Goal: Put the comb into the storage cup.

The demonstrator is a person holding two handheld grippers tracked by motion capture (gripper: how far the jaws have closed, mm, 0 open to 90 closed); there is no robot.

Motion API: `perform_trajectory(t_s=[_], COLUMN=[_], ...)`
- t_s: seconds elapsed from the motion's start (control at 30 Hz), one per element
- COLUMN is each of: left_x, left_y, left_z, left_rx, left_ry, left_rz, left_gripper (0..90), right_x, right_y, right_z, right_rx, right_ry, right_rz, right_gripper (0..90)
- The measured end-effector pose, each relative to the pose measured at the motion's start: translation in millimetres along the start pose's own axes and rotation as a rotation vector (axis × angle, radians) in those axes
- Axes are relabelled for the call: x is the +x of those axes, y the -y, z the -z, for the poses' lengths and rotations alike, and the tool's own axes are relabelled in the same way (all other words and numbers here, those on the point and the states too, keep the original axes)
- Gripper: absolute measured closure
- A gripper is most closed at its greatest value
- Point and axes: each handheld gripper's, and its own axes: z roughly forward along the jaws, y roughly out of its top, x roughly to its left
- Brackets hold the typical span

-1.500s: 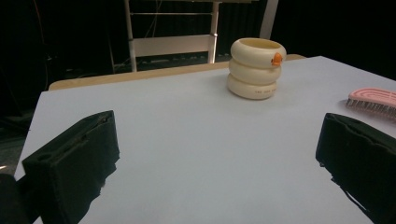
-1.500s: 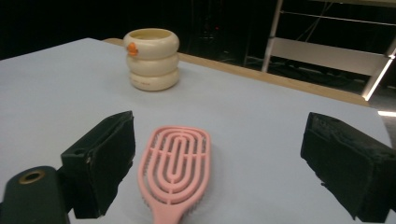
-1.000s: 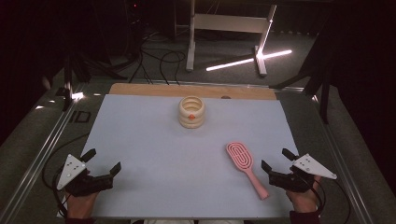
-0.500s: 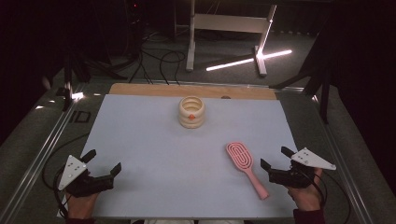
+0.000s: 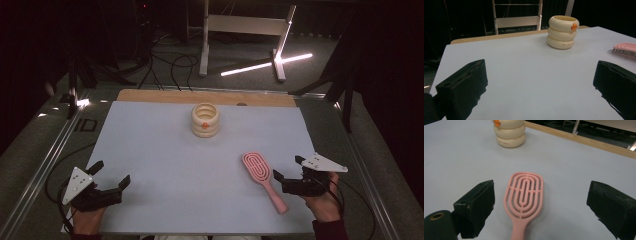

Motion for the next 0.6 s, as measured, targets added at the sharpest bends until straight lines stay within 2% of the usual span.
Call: perform_trajectory(t_s=[0.13,0.6], left_x=[-0.1,0.6], left_y=[0.3,0.3], left_z=[-0.4,-0.2], left_rx=[0.003,0.007], left_ry=[0.003,0.011], left_rz=[-0.001,0.010], left_gripper=[0.0,0.0], right_x=[1.4,6.6], right_y=[-3.5,-5.5], right_z=[-3.0,-18.7], right_rx=[0.017,0.137], right_ry=[-0.007,-0.029], right_rz=[0.003,0.024], right_gripper=[8.2,8.2])
